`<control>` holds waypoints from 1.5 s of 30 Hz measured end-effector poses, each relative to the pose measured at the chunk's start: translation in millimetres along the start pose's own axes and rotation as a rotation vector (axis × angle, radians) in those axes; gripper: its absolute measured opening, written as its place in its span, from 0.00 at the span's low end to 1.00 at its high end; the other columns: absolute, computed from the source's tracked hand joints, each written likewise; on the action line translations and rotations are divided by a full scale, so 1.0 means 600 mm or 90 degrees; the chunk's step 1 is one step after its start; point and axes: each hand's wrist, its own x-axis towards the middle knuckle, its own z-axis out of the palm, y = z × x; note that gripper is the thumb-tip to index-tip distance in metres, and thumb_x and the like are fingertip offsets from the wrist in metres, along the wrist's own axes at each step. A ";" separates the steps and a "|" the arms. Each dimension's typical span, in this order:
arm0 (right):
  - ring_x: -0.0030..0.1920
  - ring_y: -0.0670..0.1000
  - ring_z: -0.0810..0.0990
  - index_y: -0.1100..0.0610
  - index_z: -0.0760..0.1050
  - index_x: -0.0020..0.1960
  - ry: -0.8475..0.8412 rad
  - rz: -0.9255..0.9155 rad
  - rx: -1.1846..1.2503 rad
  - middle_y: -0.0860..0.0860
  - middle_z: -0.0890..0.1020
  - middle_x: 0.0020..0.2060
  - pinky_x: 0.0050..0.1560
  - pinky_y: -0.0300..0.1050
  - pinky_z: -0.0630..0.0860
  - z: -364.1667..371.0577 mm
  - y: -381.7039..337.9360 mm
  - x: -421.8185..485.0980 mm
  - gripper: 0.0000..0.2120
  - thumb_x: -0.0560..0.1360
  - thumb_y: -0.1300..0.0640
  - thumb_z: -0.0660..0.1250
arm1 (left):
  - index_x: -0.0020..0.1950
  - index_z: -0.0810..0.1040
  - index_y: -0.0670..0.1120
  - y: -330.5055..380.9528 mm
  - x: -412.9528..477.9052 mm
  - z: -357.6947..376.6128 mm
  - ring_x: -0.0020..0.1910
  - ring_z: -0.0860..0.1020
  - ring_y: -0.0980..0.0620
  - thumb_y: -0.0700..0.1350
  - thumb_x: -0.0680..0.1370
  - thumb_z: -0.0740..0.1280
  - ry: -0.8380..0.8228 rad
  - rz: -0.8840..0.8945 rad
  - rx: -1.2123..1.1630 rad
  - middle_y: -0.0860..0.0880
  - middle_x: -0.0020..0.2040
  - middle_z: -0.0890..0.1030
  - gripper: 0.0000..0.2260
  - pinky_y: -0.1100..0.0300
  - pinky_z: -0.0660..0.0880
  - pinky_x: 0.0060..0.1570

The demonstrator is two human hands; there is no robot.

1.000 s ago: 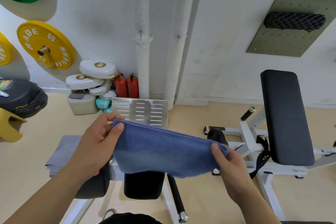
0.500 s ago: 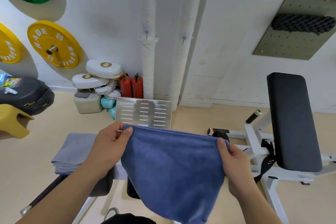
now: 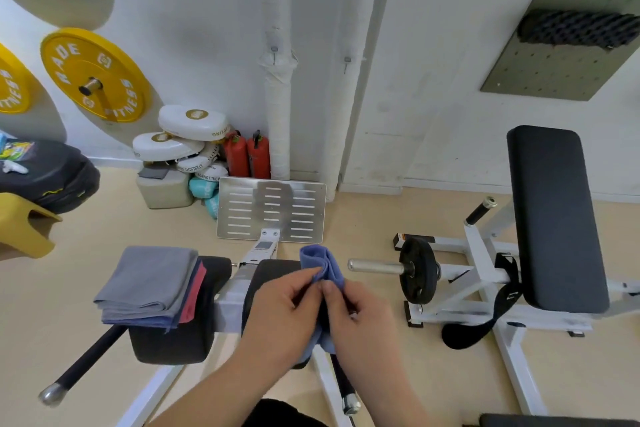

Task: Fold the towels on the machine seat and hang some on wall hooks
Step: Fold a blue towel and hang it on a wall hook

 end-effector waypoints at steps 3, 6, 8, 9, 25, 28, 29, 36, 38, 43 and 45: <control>0.36 0.48 0.84 0.46 0.83 0.38 0.036 0.036 0.088 0.47 0.86 0.33 0.40 0.43 0.80 -0.010 -0.004 -0.009 0.12 0.78 0.59 0.73 | 0.49 0.85 0.49 -0.008 -0.005 -0.002 0.38 0.80 0.58 0.40 0.83 0.65 0.001 0.011 -0.001 0.48 0.41 0.86 0.10 0.61 0.78 0.44; 0.40 0.53 0.86 0.47 0.85 0.40 0.043 0.039 0.098 0.49 0.88 0.36 0.44 0.45 0.81 -0.010 -0.004 -0.012 0.09 0.77 0.59 0.74 | 0.52 0.86 0.51 -0.003 -0.014 -0.003 0.44 0.84 0.56 0.40 0.83 0.65 -0.012 0.017 -0.006 0.52 0.44 0.87 0.11 0.66 0.78 0.46; 0.39 0.48 0.85 0.47 0.86 0.40 0.038 0.004 0.061 0.48 0.87 0.36 0.41 0.39 0.79 -0.002 -0.004 -0.014 0.10 0.77 0.57 0.73 | 0.53 0.86 0.53 0.004 -0.020 -0.003 0.47 0.85 0.55 0.41 0.84 0.64 -0.019 0.015 -0.018 0.53 0.44 0.87 0.12 0.64 0.81 0.48; 0.38 0.45 0.84 0.47 0.86 0.40 0.035 -0.012 0.042 0.47 0.87 0.36 0.41 0.38 0.79 0.002 -0.003 -0.017 0.10 0.78 0.57 0.72 | 0.53 0.86 0.53 0.005 -0.021 -0.005 0.48 0.85 0.53 0.41 0.84 0.64 -0.024 0.014 -0.026 0.52 0.44 0.87 0.12 0.60 0.82 0.50; 0.70 0.46 0.77 0.45 0.72 0.73 -0.200 0.094 0.175 0.45 0.79 0.69 0.70 0.52 0.75 -0.083 0.018 0.049 0.35 0.69 0.45 0.80 | 0.52 0.85 0.58 0.070 -0.020 -0.127 0.51 0.82 0.56 0.41 0.82 0.66 -0.202 0.096 -0.050 0.52 0.50 0.85 0.13 0.60 0.79 0.53; 0.68 0.57 0.79 0.58 0.77 0.69 -0.366 0.044 0.197 0.58 0.82 0.65 0.71 0.57 0.73 -0.106 0.009 0.062 0.31 0.71 0.45 0.78 | 0.53 0.84 0.53 0.098 -0.016 -0.147 0.49 0.83 0.54 0.46 0.80 0.64 -0.165 0.109 -0.160 0.48 0.49 0.85 0.08 0.58 0.81 0.51; 0.64 0.59 0.81 0.62 0.79 0.66 -0.375 0.048 0.212 0.64 0.82 0.63 0.68 0.57 0.73 -0.106 0.006 0.060 0.31 0.70 0.45 0.79 | 0.52 0.83 0.52 0.099 -0.010 -0.150 0.49 0.83 0.54 0.45 0.81 0.64 -0.135 0.106 -0.179 0.48 0.48 0.85 0.08 0.57 0.80 0.50; 0.48 0.51 0.80 0.58 0.77 0.51 -0.265 -0.015 0.174 0.54 0.82 0.44 0.49 0.45 0.76 -0.099 -0.010 0.042 0.10 0.76 0.52 0.71 | 0.55 0.81 0.47 0.037 0.009 -0.174 0.50 0.84 0.47 0.33 0.81 0.66 -0.076 0.014 -0.061 0.48 0.47 0.86 0.10 0.62 0.81 0.46; 0.43 0.49 0.78 0.54 0.77 0.49 -0.316 -0.074 0.083 0.50 0.80 0.40 0.45 0.42 0.75 -0.108 -0.030 0.042 0.04 0.79 0.55 0.70 | 0.62 0.77 0.51 0.028 0.006 -0.182 0.52 0.85 0.52 0.36 0.79 0.71 -0.176 -0.034 -0.065 0.52 0.52 0.87 0.15 0.65 0.81 0.47; 0.44 0.53 0.80 0.57 0.79 0.50 -0.439 -0.199 -0.100 0.57 0.81 0.43 0.47 0.49 0.77 -0.117 -0.075 0.054 0.03 0.78 0.61 0.71 | 0.76 0.64 0.65 0.045 0.016 -0.165 0.64 0.79 0.58 0.49 0.68 0.83 -0.239 0.048 0.124 0.60 0.64 0.80 0.43 0.60 0.79 0.63; 0.45 0.54 0.80 0.57 0.80 0.50 -0.455 -0.209 -0.129 0.58 0.82 0.44 0.49 0.49 0.78 -0.119 -0.083 0.060 0.03 0.77 0.61 0.72 | 0.75 0.67 0.62 0.056 0.020 -0.150 0.57 0.83 0.57 0.44 0.69 0.82 -0.280 0.056 0.104 0.56 0.54 0.84 0.40 0.60 0.80 0.58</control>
